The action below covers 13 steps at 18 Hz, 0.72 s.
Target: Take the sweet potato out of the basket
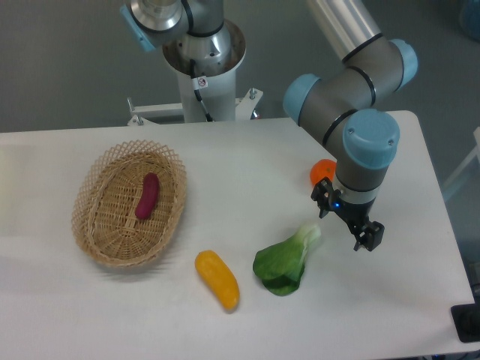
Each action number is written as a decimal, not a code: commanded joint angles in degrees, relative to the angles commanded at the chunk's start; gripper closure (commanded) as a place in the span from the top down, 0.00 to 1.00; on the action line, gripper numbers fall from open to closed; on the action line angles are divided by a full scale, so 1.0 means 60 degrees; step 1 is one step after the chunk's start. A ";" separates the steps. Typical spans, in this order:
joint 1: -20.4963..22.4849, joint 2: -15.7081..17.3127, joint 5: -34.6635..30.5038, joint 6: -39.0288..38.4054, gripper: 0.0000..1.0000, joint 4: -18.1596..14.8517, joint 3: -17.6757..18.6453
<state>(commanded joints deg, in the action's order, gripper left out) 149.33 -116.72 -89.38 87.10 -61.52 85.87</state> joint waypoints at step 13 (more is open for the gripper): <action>-0.0015 -0.0044 0.0000 -0.0132 1.00 0.0000 -0.0029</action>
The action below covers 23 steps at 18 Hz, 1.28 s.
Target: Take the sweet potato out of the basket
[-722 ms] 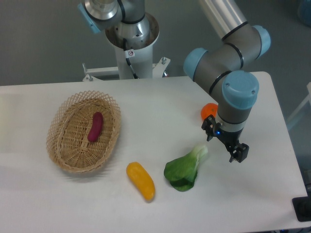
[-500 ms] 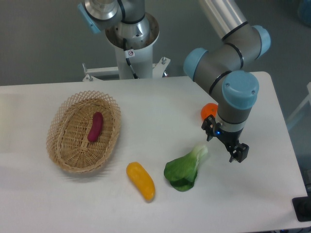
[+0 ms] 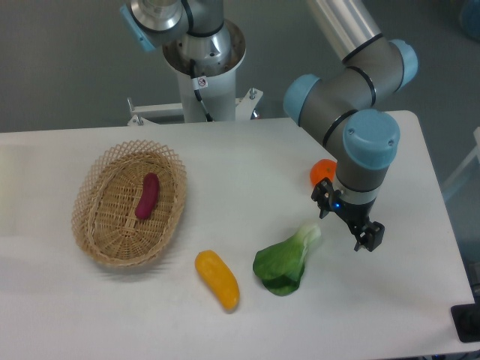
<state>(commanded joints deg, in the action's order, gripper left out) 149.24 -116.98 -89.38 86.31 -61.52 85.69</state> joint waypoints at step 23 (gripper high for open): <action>-0.2752 0.1301 0.0117 -0.4979 1.00 0.0059 0.1183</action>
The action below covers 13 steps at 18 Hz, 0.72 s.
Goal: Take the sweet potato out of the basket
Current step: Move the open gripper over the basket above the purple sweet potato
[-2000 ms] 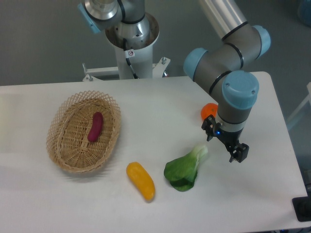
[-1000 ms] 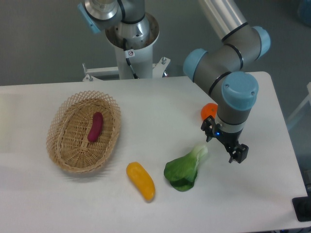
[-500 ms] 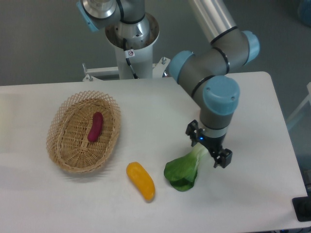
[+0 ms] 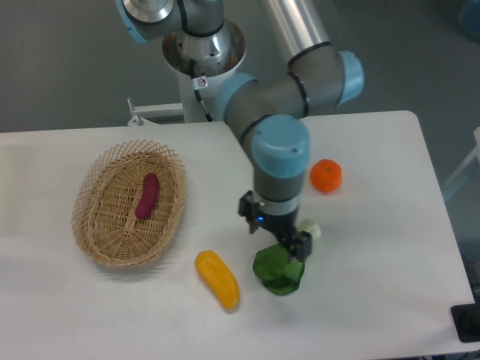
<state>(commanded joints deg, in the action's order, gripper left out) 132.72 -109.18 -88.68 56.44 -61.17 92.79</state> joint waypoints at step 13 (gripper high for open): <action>-0.1480 0.1350 0.0249 -0.1523 1.00 0.0088 0.2639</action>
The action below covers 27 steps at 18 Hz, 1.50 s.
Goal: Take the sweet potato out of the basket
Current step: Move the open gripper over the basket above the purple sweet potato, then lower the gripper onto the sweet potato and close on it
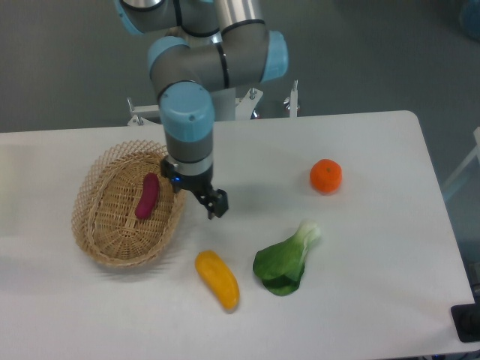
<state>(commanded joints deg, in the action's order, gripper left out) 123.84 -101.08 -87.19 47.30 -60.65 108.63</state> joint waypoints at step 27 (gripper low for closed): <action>-0.1187 -0.0131 0.0175 -0.2449 1.00 0.1773 0.2052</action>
<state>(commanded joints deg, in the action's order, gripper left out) 116.72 -101.86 -86.13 32.61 -50.01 120.94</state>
